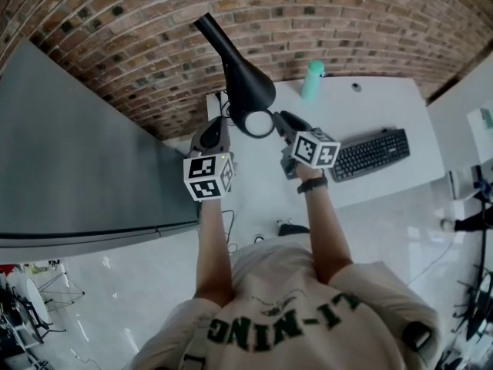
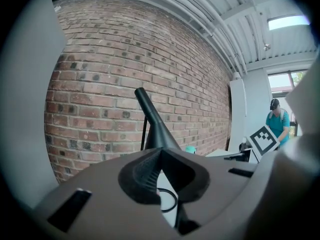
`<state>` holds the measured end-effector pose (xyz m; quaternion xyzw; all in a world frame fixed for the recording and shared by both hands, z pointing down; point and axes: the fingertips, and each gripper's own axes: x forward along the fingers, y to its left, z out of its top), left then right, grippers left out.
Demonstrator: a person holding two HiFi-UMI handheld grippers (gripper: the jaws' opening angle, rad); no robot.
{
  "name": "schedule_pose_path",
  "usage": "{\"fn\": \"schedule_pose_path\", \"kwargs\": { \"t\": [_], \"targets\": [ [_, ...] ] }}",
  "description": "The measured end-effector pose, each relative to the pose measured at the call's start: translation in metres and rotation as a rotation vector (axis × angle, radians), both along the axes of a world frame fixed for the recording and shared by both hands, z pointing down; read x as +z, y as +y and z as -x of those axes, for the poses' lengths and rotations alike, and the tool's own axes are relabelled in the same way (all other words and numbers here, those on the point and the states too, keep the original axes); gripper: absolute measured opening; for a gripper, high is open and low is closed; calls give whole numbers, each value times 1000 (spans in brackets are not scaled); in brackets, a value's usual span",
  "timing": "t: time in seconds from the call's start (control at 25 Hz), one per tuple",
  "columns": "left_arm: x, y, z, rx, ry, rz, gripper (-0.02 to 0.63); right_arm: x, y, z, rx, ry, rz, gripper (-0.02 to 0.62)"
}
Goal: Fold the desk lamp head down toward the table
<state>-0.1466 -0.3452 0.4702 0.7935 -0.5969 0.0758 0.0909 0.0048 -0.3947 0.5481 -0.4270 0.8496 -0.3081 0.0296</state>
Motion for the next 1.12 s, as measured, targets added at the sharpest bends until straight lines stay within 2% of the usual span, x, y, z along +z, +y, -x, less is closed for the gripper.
{"fn": "schedule_pose_path", "kwargs": {
  "t": [0.24,0.44,0.72,1.12],
  "targets": [
    [-31,10,-19,46,-10,-71,-6,-46,12,-32,113,213,-175,77],
    [-49,20,-29,72,-6,-106,-6,-87,24,-44,168,309,-295,60],
    [-71,29,-32,83,-17,-153,-6,-119,39,-40,193,338,-381,10],
    [-70,31,-40,97,-20,-151,-6,-124,50,-32,167,345,-388,5]
  ]
}}
